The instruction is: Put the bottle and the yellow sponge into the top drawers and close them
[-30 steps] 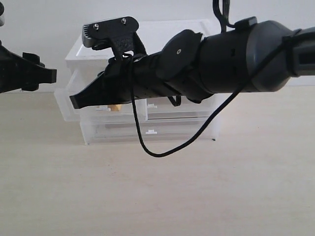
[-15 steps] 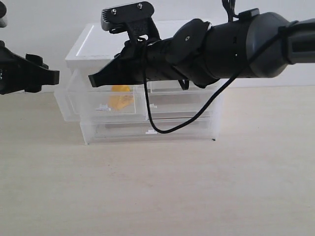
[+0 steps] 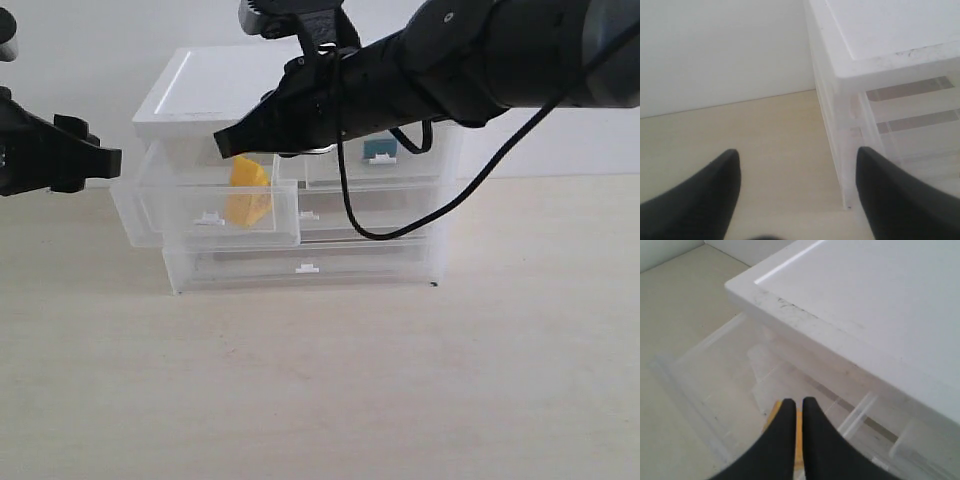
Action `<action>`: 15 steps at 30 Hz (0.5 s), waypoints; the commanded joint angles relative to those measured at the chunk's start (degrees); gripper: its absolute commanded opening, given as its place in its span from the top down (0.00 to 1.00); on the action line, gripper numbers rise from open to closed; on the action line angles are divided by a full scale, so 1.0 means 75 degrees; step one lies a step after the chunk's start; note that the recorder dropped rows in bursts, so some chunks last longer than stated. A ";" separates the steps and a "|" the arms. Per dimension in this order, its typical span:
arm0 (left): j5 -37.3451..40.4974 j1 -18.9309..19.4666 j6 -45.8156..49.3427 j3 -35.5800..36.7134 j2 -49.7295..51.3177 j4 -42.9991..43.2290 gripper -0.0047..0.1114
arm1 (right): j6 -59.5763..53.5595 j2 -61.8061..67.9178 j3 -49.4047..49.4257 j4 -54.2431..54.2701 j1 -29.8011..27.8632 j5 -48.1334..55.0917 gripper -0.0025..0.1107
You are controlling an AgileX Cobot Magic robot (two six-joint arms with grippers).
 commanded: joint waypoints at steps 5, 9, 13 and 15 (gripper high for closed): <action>0.0087 0.0019 0.0024 0.0019 -0.0034 -0.0033 0.43 | 0.0637 -0.0110 -0.0025 -0.0761 -0.0136 0.0873 0.98; 0.0087 0.0019 0.0024 0.0019 -0.0034 -0.0033 0.43 | 0.0789 -0.0110 -0.0025 -0.0951 -0.0136 0.0999 0.98; 0.0087 0.0019 0.0024 0.0019 -0.0034 -0.0033 0.43 | 0.1190 -0.0110 -0.0025 -0.1503 -0.0136 0.1157 0.98; 0.0087 0.0019 0.0024 0.0019 -0.0034 -0.0033 0.43 | 0.1206 -0.0110 -0.0025 -0.1503 -0.0136 0.1170 0.98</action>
